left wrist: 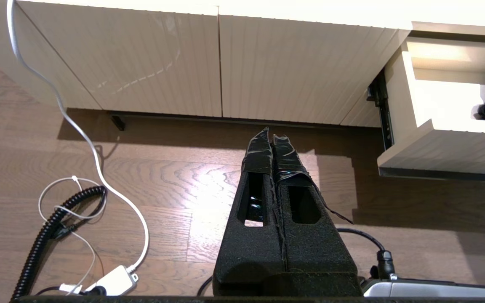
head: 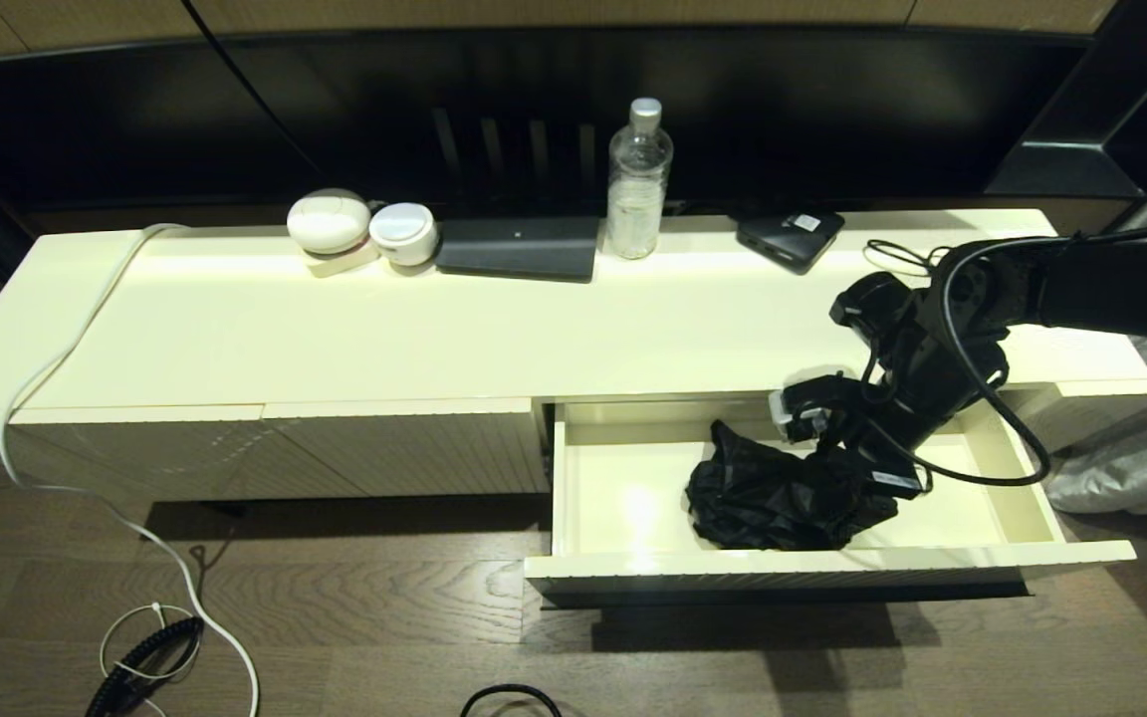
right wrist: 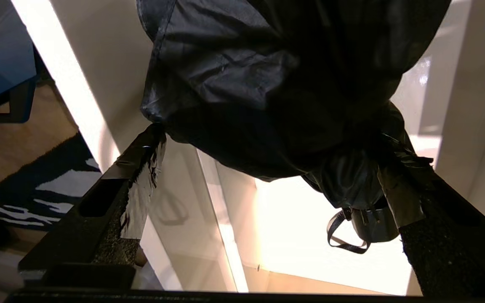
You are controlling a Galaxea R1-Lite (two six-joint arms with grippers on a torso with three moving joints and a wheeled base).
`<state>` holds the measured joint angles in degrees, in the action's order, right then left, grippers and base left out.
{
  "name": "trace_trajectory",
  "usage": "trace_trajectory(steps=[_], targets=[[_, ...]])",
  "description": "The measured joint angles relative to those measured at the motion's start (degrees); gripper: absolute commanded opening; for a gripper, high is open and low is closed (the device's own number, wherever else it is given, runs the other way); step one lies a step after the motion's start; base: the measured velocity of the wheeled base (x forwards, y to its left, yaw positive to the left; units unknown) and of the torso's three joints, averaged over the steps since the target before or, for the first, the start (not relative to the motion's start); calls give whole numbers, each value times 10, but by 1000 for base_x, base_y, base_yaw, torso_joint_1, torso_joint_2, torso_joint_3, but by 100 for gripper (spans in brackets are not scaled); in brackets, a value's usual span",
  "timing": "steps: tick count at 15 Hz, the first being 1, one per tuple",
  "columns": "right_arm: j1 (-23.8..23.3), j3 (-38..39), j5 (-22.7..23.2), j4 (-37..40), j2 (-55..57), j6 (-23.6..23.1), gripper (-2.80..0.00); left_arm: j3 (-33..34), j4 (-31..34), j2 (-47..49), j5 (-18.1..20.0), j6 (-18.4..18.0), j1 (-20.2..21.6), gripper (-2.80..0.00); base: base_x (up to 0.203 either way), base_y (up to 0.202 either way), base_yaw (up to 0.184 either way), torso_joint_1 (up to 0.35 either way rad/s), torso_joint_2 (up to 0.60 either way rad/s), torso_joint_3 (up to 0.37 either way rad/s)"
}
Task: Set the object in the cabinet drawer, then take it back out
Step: Take the umbrella out of the drawer and put it on the table
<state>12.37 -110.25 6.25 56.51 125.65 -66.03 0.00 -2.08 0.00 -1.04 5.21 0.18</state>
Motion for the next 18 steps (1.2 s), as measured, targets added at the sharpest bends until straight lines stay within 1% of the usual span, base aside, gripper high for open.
trace_trajectory(steps=[6, 11, 18], targets=[[4, 1, 3, -3, 12, 6, 0, 0, 0, 0, 0, 0, 0, -280, 0, 0, 0, 0, 0, 0], [4, 1, 3, -26, 28, 7, 0, 0, 0, 0, 0, 0, 0, -280, 0, 0, 0, 0, 0, 0], [3, 2, 2, -32, 43, 8, 0, 0, 0, 0, 0, 0, 0, -280, 0, 0, 0, 0, 0, 0]])
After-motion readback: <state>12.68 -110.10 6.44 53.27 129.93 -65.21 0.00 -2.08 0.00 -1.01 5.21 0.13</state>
